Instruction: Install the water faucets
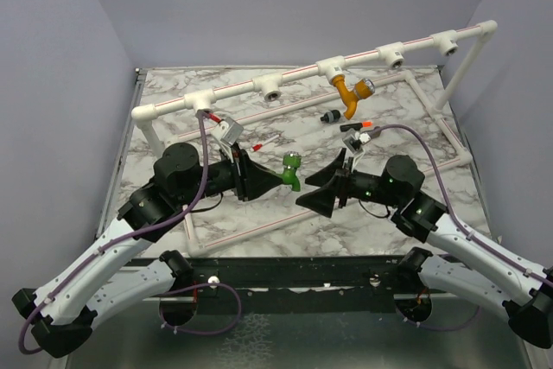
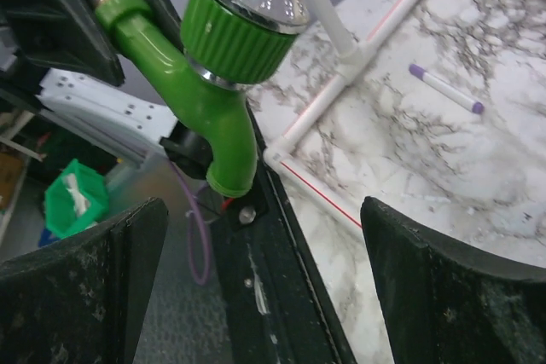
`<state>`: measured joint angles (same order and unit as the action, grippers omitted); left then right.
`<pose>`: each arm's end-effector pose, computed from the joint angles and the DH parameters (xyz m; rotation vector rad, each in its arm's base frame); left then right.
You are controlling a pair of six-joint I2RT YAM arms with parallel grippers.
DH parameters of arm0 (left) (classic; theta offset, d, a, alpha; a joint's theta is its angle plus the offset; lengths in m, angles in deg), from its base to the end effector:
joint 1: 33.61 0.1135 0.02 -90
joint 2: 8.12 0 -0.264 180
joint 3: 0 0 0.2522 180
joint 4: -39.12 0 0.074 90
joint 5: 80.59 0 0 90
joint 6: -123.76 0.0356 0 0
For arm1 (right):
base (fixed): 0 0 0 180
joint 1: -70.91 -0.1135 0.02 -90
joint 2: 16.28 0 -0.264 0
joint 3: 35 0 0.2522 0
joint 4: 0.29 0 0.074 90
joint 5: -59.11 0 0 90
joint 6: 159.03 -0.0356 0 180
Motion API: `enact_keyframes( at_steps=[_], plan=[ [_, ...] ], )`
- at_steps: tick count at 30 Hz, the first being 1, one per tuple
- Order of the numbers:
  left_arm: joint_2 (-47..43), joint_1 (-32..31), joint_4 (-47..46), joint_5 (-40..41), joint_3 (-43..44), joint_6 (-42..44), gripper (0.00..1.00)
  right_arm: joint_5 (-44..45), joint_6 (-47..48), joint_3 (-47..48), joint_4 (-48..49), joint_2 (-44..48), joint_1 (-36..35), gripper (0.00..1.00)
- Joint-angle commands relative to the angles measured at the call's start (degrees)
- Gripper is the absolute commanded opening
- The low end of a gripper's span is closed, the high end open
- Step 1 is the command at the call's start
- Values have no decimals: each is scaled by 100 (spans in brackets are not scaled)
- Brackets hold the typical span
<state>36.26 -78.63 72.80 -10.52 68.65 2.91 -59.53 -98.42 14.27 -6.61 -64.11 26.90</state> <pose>0.1096 -0.1269 0.3842 0.5103 1.8329 -1.2417 0.1318 0.1511 0.3066 -0.6445 1.7237 1.3499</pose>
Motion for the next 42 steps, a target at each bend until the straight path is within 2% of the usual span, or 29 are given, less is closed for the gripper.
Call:
enact_keyframes(
  at_steps=[1,6,16,26,36,42],
  plan=[
    [-182,-5,-1250,-489,-265,-297,0,-647,-1065,-159,1229,54,161,100],
    [-276,-7,-1957,-783,-476,-522,0,-793,-1867,-267,2369,-25,222,99],
    [-390,-5,-2882,-1019,-558,-625,0,-861,-2536,-120,3271,-202,226,85],
    [-273,-7,-3247,-1244,-533,-411,0,-853,-2594,214,3388,-226,226,77],
    [-206,-3,-3024,-1067,-460,-233,0,-921,-2421,497,3060,-219,226,69],
    [-176,-2,-2992,-1049,-418,-211,0,-990,-2303,523,2848,-231,226,60]
  ],
)
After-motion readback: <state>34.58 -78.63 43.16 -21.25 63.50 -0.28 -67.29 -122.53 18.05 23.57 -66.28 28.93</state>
